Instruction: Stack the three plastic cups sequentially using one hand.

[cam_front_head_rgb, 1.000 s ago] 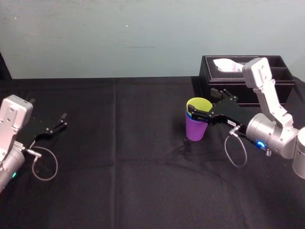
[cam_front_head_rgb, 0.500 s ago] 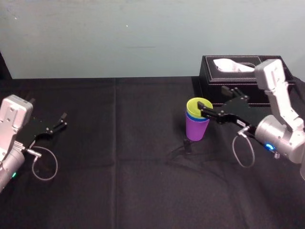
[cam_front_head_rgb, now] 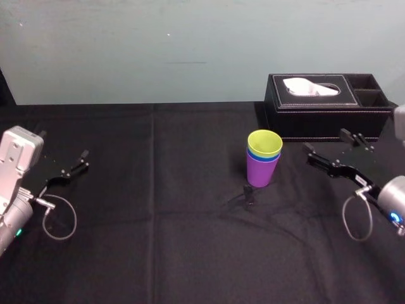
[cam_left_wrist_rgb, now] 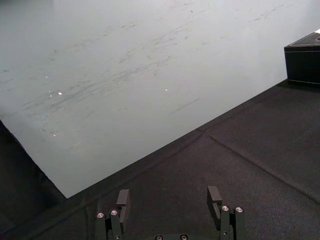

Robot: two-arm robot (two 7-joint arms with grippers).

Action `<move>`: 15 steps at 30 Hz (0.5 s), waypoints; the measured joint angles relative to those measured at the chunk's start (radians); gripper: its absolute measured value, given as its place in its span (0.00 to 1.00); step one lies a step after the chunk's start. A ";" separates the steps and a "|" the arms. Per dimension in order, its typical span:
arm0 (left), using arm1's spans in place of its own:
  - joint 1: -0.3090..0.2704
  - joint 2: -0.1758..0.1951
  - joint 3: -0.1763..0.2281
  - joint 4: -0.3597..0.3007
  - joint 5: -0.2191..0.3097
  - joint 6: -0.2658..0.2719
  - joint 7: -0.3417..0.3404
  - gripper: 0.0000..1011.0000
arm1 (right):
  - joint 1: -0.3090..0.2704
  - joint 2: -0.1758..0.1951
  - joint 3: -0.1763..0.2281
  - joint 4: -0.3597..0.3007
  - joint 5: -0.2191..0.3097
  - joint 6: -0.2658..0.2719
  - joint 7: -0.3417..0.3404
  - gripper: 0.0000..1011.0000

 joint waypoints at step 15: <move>0.000 0.000 0.000 0.000 0.000 0.000 0.000 1.00 | -0.043 -0.014 0.021 0.040 0.003 -0.015 -0.007 0.99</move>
